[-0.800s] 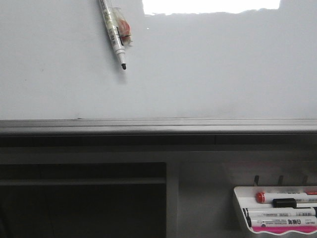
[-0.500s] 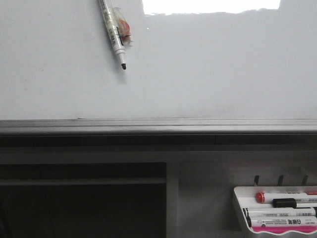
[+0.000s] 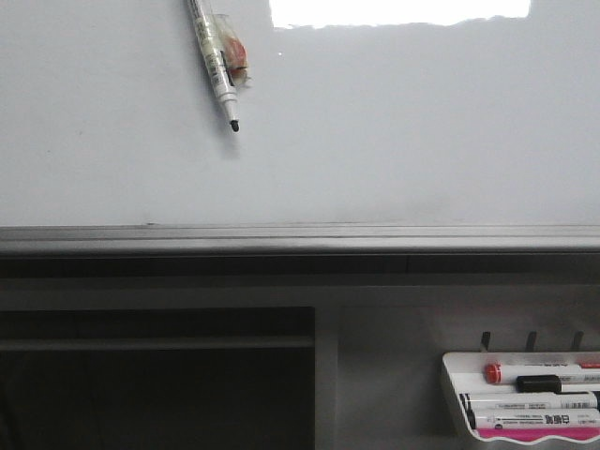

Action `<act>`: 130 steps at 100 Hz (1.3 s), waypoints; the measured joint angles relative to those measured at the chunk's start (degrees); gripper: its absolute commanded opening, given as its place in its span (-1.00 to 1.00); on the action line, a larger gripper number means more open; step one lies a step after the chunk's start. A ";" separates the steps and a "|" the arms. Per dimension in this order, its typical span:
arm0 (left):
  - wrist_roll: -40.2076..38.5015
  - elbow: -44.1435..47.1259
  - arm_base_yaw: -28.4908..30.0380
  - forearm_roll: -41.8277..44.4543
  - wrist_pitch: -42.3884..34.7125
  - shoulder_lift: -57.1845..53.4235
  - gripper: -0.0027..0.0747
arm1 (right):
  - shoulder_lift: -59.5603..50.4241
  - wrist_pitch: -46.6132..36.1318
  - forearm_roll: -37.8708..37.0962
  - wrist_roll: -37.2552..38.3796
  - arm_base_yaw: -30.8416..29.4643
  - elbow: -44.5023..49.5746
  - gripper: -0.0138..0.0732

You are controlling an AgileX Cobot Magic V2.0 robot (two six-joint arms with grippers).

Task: Write number 2 on whiteboard

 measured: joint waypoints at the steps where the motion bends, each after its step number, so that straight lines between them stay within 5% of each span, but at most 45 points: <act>1: 0.00 0.00 0.00 0.00 0.00 0.00 -0.98 | 0.00 0.00 0.00 0.00 0.00 0.00 -0.84; 35: 0.00 0.00 0.00 -4.93 0.00 0.00 -0.98 | 0.00 0.00 2.32 -0.11 0.00 0.00 -0.84; 85: 0.00 -0.11 0.00 -40.13 -1.84 0.00 -0.98 | 0.00 -1.95 37.92 0.01 0.00 0.00 -0.83; 102: 2.17 -4.76 0.00 -39.27 6.12 0.00 -0.98 | 1.36 6.86 38.65 -3.52 0.00 -5.31 -0.83; 130: 18.48 -21.14 -1.31 -36.18 21.31 12.50 -0.98 | 20.23 20.55 32.70 -7.62 2.64 -20.96 -0.83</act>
